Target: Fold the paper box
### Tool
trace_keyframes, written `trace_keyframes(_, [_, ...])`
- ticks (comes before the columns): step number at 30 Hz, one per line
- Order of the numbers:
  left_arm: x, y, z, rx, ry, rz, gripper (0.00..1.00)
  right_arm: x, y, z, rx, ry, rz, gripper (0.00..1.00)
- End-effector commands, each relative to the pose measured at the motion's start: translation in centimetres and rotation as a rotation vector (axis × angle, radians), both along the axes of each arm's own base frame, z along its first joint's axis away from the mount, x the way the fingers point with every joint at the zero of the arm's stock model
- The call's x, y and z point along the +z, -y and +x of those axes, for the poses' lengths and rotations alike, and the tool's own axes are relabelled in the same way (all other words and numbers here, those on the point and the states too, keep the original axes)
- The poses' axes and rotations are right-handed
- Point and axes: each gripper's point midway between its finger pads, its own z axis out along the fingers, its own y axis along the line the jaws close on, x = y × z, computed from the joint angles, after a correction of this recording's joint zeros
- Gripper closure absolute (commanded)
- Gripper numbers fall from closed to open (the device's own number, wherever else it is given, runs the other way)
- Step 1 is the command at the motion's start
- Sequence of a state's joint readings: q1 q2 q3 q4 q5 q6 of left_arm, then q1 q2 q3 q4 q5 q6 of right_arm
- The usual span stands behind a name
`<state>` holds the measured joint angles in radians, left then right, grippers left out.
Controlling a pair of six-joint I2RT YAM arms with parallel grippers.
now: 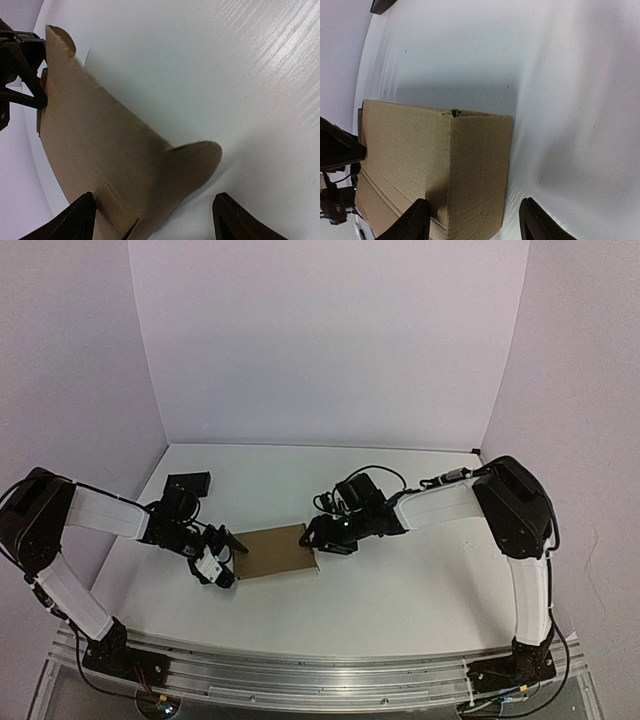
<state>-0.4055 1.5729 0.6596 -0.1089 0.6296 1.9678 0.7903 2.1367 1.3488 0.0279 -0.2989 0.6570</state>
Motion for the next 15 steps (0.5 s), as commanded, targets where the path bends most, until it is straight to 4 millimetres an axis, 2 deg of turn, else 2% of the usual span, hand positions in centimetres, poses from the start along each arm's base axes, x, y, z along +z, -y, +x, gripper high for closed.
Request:
trace_keyframes(1, [-1.6,0.4,-1.4,-0.152,0.104,-0.02,0.24,-4.4,1.2,-5.0,0.028,-0.291,-0.058,0.4])
trace_keyframes(5, [0.0,1.4,-2.0,-0.174,0.132,-0.112,0.38,-3.5,1.5,-7.3,0.009,-0.409,-0.025,0.44])
trace_keyframes(8, [1.6,2.0,-3.2,-0.212,0.152,-0.198,0.47,-1.9,1.4,-8.5,0.005,-0.456,0.007,0.46])
trace_keyframes(12, [3.8,2.5,-5.1,-0.26,0.157,-0.296,0.61,0.2,1.8,-9.4,-0.005,-0.481,0.039,0.46])
trace_keyframes(15, [4.4,2.6,-6.5,-0.294,0.138,-0.325,0.68,1.5,2.1,-9.7,-0.006,-0.472,0.054,0.45])
